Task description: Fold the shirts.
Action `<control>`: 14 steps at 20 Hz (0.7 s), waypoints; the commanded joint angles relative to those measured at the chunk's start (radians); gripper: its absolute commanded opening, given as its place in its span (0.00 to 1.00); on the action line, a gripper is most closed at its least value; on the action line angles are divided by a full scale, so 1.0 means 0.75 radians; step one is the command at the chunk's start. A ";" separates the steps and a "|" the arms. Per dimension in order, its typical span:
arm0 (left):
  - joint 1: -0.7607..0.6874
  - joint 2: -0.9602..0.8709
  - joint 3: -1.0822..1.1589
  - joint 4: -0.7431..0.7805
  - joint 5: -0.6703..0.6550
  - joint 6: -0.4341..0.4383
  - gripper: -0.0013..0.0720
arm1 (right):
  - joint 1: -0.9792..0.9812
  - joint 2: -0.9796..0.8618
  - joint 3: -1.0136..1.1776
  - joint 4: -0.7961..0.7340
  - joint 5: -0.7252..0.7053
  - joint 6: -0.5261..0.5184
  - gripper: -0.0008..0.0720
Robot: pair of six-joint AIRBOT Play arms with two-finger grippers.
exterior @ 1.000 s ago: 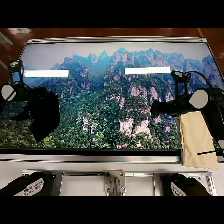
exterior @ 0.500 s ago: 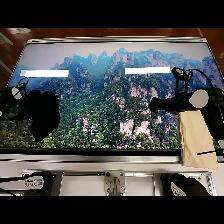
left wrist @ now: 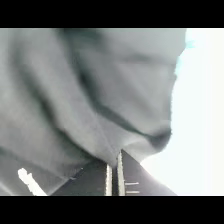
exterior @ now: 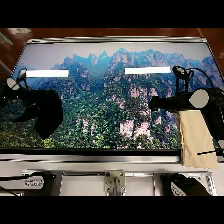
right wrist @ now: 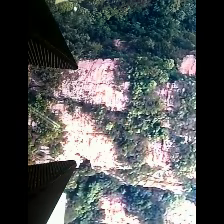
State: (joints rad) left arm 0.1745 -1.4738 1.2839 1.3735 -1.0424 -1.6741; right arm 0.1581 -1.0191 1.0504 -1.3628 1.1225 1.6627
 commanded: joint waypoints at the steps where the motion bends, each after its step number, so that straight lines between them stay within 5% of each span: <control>1: -0.126 0.210 0.219 -0.087 -0.040 0.124 0.07 | 0.001 0.001 0.025 -0.010 -0.037 -0.072 0.95; 8: -0.535 0.650 0.479 -0.120 0.047 0.036 0.07 | 0.001 0.096 0.489 -0.163 0.010 -0.122 0.95; 14: -0.945 0.600 0.476 -0.177 0.322 0.014 0.07 | 0.001 0.264 0.716 -0.186 0.088 -0.058 0.95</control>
State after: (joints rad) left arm -0.4053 -1.0035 1.6344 1.2552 -0.8917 -1.6543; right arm 0.1581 -0.8761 1.5238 -1.4849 1.1553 1.5936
